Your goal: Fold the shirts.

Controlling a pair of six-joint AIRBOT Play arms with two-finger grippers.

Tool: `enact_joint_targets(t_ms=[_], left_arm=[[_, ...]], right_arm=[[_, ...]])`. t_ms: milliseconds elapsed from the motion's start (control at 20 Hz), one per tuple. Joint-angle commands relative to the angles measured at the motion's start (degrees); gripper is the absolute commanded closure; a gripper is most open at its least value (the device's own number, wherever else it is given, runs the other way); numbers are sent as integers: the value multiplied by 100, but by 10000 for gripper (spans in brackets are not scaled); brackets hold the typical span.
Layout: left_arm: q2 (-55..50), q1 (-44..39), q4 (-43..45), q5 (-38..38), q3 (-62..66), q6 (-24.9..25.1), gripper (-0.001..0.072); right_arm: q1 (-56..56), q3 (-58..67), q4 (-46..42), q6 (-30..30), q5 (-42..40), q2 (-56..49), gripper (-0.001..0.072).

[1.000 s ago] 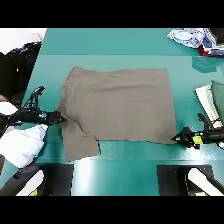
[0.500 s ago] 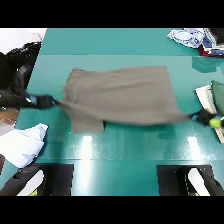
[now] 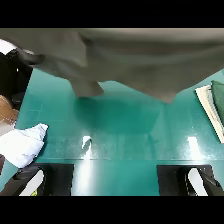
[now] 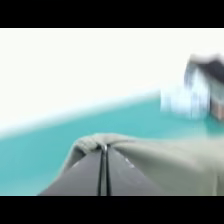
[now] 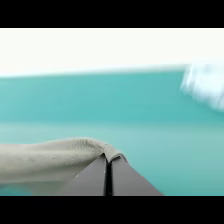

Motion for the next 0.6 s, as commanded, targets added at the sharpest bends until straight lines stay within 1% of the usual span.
enact_joint_targets(t_ms=[0,100,150,250,400,550], left_arm=[[11,4,-59,289,1425,-116,678],[11,4,-157,343,1543,-155,678],[9,7,-155,339,1478,-155,678],[9,4,-155,358,1040,-155,678],[-55,4,-192,289,-138,-157,678],[-560,4,-192,-238,-1128,-153,678]], right_arm=[[7,1768,-686,216,243,-337,698],[7,2468,-1239,444,581,-566,698],[7,2684,-1384,483,728,-667,697],[7,2743,-1392,509,879,-859,698],[7,1963,-1342,586,964,-1086,698],[164,1097,-1410,586,1392,-1628,698]])
